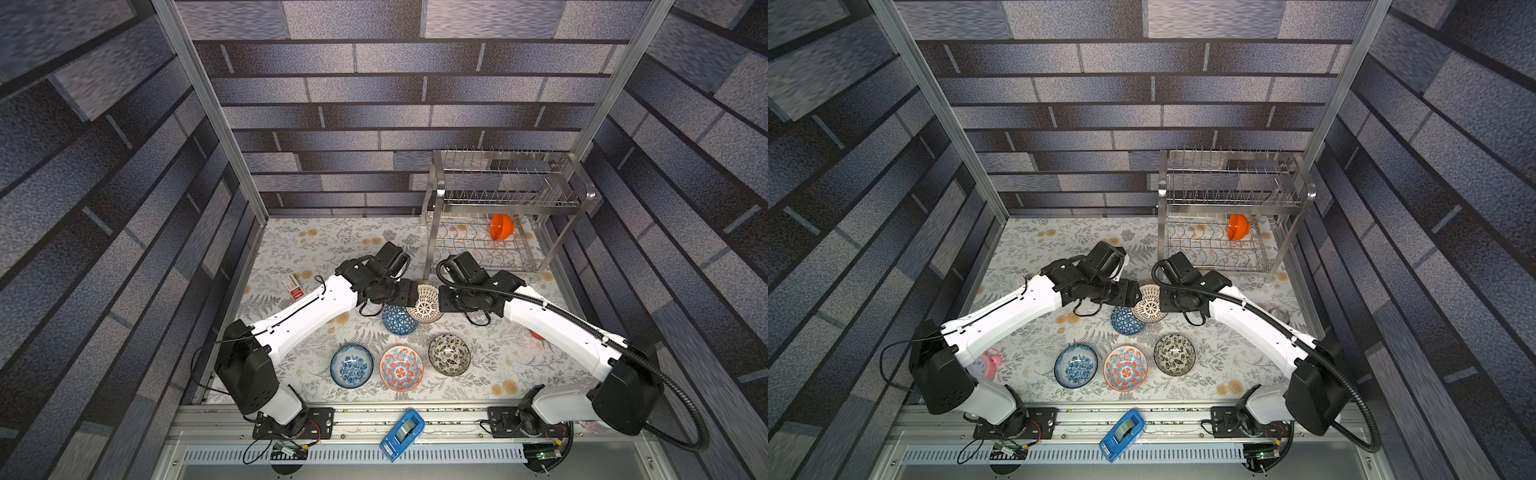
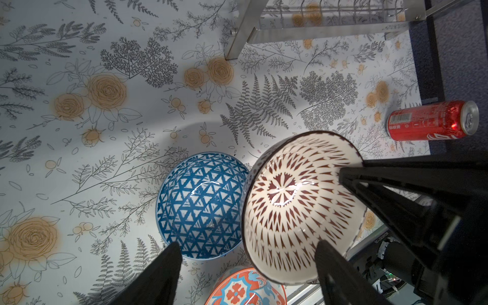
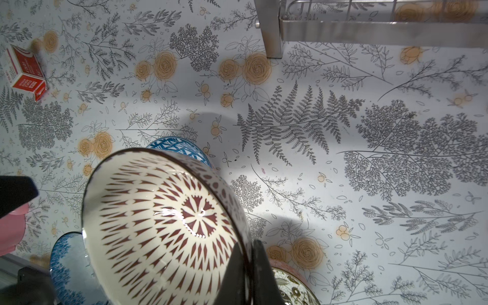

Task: Load bowls into a dish rack
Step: Place the bowl in the dish rack.

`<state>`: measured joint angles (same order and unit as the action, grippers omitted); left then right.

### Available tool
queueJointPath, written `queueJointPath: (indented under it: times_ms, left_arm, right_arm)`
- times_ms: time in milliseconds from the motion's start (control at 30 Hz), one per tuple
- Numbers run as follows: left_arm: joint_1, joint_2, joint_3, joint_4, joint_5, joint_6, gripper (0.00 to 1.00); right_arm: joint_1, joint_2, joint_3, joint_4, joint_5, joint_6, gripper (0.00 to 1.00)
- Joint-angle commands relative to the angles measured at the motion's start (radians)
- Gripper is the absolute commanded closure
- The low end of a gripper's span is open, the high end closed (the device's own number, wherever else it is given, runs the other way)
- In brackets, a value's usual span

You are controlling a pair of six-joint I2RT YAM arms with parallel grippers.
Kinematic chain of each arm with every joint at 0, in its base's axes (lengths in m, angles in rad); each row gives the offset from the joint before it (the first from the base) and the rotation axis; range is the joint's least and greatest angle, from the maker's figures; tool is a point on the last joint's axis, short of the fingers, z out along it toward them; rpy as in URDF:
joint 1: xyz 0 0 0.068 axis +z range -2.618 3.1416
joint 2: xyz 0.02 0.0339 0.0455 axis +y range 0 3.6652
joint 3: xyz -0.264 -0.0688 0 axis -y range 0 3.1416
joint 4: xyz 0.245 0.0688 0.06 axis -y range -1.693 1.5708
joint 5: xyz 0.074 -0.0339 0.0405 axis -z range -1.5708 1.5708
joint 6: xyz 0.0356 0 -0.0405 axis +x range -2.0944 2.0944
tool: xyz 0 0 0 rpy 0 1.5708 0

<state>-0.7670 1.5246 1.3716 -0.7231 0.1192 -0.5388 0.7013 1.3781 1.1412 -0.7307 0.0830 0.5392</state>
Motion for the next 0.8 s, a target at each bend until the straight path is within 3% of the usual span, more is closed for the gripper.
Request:
queueJointPath:
  times_ms: [0,767]
  left_arm:
    - [0.0,-0.067,0.001,0.013,-0.036,-0.014,0.15]
    - [0.043,-0.161,-0.101,0.008,-0.074,-0.041,0.14]
  right_arm:
    - [0.006,-0.045,-0.003,-0.007,0.059,0.009,1.0]
    - [-0.052,-0.148,0.0,-0.123,0.49,-0.162,1.0]
